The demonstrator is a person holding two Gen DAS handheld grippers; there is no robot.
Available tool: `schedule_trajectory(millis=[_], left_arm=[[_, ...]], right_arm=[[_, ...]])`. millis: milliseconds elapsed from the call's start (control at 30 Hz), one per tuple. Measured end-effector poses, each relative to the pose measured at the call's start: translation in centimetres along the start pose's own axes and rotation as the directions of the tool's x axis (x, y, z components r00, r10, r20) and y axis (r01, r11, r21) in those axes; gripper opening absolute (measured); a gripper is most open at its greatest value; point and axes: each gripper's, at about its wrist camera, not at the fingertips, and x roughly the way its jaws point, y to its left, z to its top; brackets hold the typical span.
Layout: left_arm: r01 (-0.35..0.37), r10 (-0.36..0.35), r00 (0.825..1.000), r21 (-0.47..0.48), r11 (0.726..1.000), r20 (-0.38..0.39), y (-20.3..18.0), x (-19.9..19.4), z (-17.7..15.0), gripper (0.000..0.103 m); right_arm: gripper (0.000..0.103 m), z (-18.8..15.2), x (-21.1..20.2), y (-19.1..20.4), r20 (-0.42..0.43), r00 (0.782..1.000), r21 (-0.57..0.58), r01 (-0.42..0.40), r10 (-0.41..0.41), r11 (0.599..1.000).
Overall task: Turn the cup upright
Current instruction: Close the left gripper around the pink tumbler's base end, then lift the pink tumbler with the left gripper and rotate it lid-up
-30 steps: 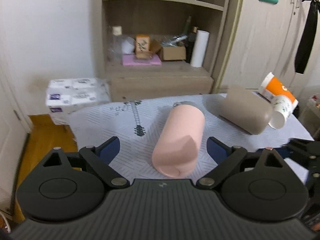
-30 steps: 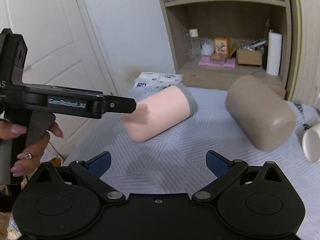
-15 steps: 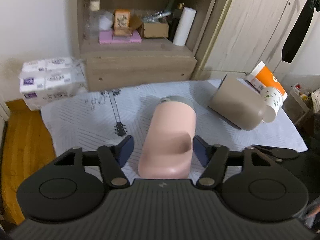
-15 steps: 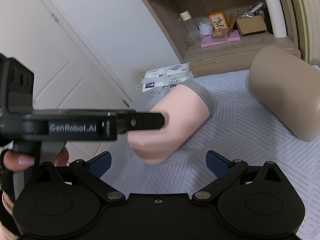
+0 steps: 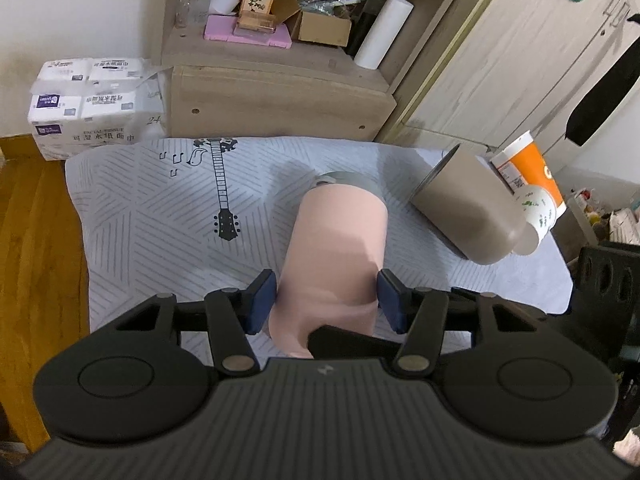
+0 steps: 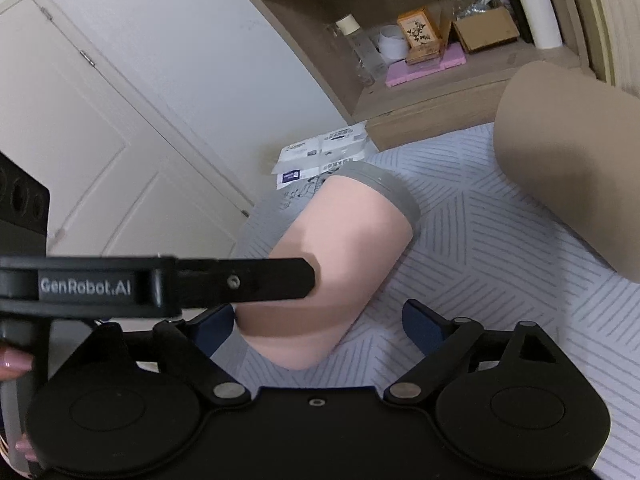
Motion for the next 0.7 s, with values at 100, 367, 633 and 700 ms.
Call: schedule_trajectory(millis=[100,367,633,700], left_arm=[[-0.006,0.006,1.0,-0.004,1.0,-0.014,-0.2,0.1,0.3,0.054],[-0.006,0.005,0.999,-0.038,0.999,-0.032,-0.2,0.3,0.4,0.054],[0.011,-0.016,0.996,-0.058,0.998,-0.09,-1.4,0.2,-0.6,0.053],[0.028,-0.035,0.994,-0.064,0.998,-0.106,-1.9,0.2,-1.3,0.053]], right_arm=[[0.093,-0.1,0.3,0.1,0.014,1.0,-0.006,0.001,-0.001,1.0],[0.084,-0.3,0.3,-0.3,0.041,0.999,-0.006,-0.032,0.032,0.999],[0.082,-0.8,-1.0,-0.7,-0.007,0.999,-0.016,-0.042,0.042,0.999],[0.082,-1.1,-1.7,-0.7,-0.013,0.999,-0.026,-0.033,0.033,0.999]])
